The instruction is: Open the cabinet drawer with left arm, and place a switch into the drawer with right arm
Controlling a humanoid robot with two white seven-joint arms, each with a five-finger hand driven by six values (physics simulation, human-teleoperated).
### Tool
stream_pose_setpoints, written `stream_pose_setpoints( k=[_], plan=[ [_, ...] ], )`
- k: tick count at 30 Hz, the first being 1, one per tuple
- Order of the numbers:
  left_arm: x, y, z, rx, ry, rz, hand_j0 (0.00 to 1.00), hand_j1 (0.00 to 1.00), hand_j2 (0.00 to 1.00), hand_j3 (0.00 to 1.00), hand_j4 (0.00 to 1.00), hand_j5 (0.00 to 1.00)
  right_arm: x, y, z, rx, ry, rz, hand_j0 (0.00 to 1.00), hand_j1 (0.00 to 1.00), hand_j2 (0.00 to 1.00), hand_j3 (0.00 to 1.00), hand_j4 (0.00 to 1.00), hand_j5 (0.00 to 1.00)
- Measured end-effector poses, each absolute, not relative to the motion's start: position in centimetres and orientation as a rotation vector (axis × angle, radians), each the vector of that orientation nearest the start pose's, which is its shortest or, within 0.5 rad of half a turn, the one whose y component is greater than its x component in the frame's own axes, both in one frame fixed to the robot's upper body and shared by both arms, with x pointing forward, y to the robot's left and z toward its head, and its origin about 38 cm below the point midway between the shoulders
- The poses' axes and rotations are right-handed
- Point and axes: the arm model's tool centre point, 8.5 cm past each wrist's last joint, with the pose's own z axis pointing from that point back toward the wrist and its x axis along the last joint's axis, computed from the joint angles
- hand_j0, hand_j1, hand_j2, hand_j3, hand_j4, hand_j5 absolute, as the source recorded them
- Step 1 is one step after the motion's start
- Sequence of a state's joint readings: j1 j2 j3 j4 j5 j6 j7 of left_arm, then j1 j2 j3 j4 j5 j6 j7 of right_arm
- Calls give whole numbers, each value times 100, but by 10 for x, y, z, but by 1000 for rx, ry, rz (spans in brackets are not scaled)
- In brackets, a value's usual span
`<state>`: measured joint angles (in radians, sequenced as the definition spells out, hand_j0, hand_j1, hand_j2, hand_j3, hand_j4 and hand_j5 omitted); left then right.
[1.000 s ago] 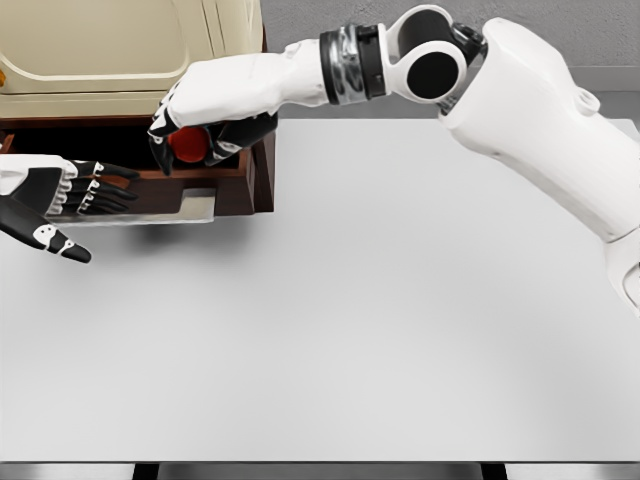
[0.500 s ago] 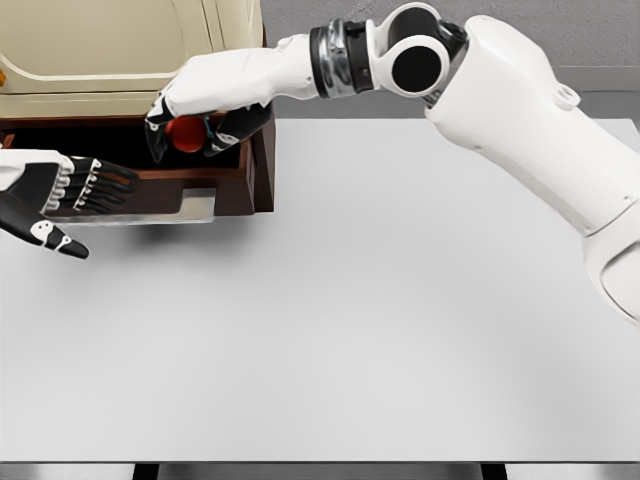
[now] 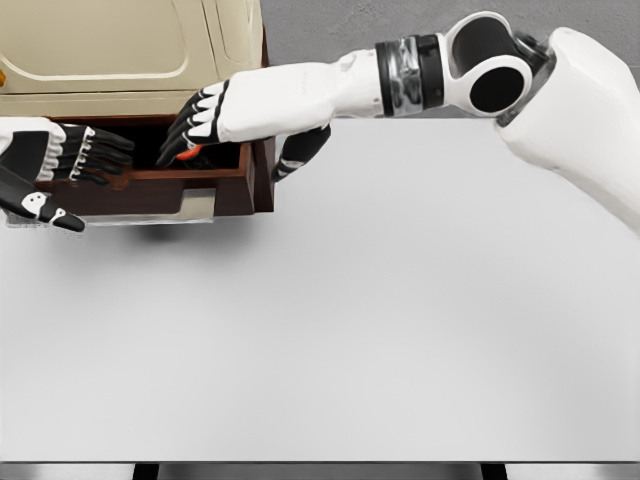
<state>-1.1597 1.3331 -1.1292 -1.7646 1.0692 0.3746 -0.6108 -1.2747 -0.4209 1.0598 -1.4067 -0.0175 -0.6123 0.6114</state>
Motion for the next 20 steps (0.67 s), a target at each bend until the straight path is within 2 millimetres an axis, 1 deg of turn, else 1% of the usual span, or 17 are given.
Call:
stream_pose_setpoints(
  k=[2,3,5,7,8,9,10,11,12,14,16,18,20],
  plan=[
    [384,362,342,-321,-1043,-1010,94,94,94,94,94,94,435,-80,360,-99,2023,-2535,100,100,100,100,100,100],
    [385,359,345,-328,-1052,-1012,94,94,94,94,94,94,434,-93,353,-103,2038,-2556,100,100,100,100,100,100],
    [387,354,351,-338,-1070,-1020,94,94,94,94,94,94,435,-125,336,-99,2082,-2614,100,100,100,100,100,100],
    [389,348,355,-353,-1085,-1029,95,95,95,95,95,95,437,-162,321,-65,2126,-2684,100,100,100,100,100,100],
    [390,346,355,-361,-1087,-1031,95,95,95,95,95,95,438,-179,323,-18,2135,-2709,100,100,100,100,100,100],
    [390,344,355,-370,-1088,-1032,96,96,96,96,96,96,438,-196,320,15,2144,-2743,100,100,100,100,100,100],
    [391,342,355,-383,-1090,-1030,99,99,99,99,99,99,437,-213,310,27,2162,-2783,100,100,100,100,100,100],
    [391,340,357,-404,-1095,-1024,100,100,100,100,100,100,436,-228,304,46,2183,-2810,100,100,100,100,100,100],
    [391,337,359,-428,-1102,-1016,100,100,100,100,100,100,437,-240,305,79,2204,-2824,100,100,100,100,100,100],
    [392,327,355,-494,-1098,-1005,100,100,100,100,100,100,441,-259,305,135,2238,-2853,100,100,100,100,100,100],
    [394,315,350,-552,-1089,-1003,100,100,100,100,100,100,445,-272,306,183,2262,-2870,100,100,100,100,100,100],
    [396,299,346,-611,-1084,-1011,100,100,100,100,100,100,447,-281,298,187,2280,-2902,100,100,100,100,100,100],
    [398,288,345,-650,-1082,-1018,100,100,100,100,100,100,449,-287,297,204,2292,-2914,100,100,100,100,100,100]
  ],
)
